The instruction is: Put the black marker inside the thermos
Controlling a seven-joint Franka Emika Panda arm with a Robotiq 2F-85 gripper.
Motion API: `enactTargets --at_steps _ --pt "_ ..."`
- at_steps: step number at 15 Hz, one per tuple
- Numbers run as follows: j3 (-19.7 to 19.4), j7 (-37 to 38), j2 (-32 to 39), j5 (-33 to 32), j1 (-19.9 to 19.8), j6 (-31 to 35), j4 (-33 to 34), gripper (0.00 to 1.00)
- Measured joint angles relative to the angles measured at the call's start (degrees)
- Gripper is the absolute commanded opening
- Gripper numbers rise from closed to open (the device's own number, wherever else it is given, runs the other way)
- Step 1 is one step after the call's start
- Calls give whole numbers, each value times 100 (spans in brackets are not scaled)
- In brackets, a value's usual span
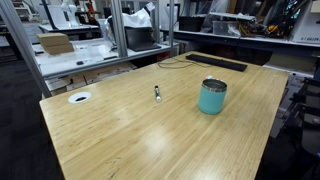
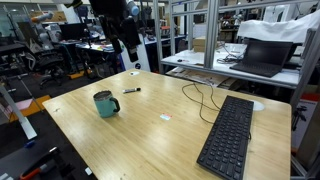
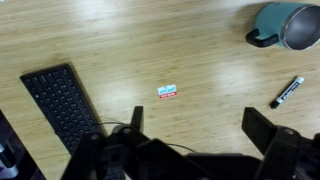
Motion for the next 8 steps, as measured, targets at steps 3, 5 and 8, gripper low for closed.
enactTargets --at_steps 3,5,8 --pt "350 636 611 206 192 162 426 100" --pt "569 1111 1044 217 248 183 801 100" --pt "839 1778 1645 191 296 184 1368 100"
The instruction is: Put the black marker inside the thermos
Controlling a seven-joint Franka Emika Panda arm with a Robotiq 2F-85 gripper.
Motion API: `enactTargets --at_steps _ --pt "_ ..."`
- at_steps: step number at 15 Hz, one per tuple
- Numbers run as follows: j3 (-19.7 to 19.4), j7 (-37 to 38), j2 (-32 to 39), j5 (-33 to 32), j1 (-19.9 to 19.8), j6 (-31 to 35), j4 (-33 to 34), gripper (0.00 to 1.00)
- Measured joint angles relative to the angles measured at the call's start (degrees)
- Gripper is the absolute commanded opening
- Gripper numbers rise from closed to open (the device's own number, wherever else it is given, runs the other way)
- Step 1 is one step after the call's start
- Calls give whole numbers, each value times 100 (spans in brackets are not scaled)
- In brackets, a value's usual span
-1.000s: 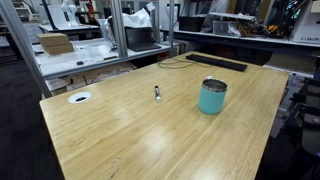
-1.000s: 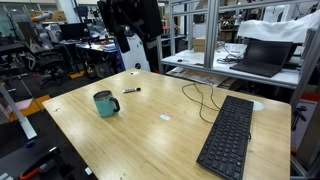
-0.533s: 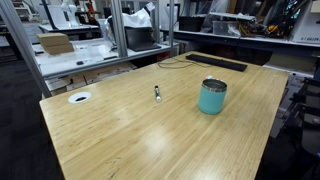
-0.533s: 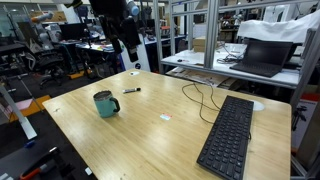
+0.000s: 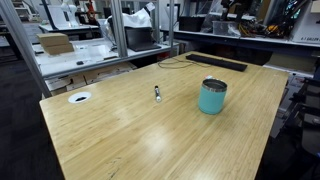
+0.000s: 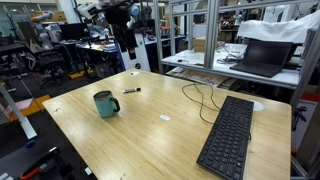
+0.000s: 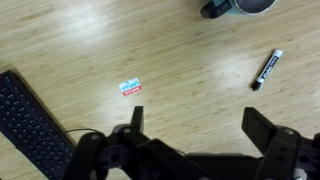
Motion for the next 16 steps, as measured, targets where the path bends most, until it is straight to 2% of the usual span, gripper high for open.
enactTargets --at_steps 3,8,11,16 --pt "141 676 505 -59 24 27 470 100" --pt "164 1586 1231 -355 229 45 1084 100" --pt "168 1725 1498 -389 395 39 1303 100" --pt "149 1725 1511 -389 390 28 1332 100"
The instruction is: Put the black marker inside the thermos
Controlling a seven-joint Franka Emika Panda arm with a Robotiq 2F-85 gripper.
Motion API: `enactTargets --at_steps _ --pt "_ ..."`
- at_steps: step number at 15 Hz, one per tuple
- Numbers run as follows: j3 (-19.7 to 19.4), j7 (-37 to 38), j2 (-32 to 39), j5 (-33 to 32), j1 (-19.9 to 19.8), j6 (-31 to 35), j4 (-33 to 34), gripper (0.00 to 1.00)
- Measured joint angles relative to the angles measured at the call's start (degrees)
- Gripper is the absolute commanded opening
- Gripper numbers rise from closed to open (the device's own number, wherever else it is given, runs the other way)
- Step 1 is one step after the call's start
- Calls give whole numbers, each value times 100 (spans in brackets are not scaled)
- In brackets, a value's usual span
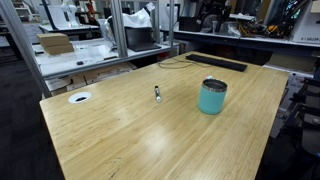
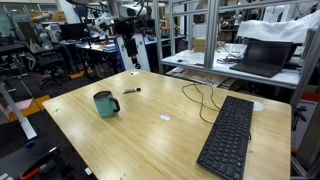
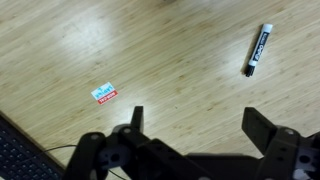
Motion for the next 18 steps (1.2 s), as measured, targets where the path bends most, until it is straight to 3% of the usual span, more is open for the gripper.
enactTargets --at_steps 3,6,10,13,18 --pt "19 278 188 178 89 136 22 100" --pt "51 799 809 271 342 275 371 100" --pt "-36 1517 1860 -53 798 123 1445 100" --pt "-200 1914 2560 -344 1125 -381 2351 100" --pt "-239 1972 3579 -317 1231 -717 3721 100"
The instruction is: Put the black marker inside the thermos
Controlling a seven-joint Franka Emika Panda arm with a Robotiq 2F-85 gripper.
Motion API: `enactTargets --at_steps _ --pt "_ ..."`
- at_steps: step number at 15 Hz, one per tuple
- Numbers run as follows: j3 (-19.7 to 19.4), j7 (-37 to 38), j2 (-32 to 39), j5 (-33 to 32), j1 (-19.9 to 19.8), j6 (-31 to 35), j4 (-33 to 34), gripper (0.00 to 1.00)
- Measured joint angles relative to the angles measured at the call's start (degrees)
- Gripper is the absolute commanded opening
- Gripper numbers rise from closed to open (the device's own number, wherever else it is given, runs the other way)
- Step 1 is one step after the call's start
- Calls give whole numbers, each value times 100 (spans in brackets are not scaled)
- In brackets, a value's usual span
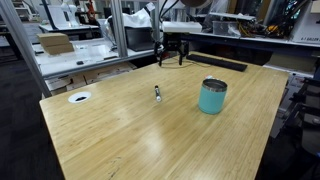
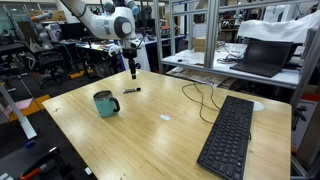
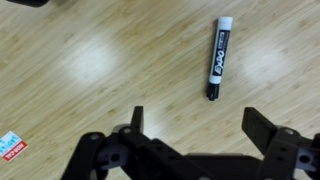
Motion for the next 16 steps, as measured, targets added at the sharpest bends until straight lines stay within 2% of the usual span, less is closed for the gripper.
enactTargets --at_steps 7,16 --pt "252 -431 877 318 13 -35 1287 100" --pt "274 -619 1223 455 13 -571 1976 100"
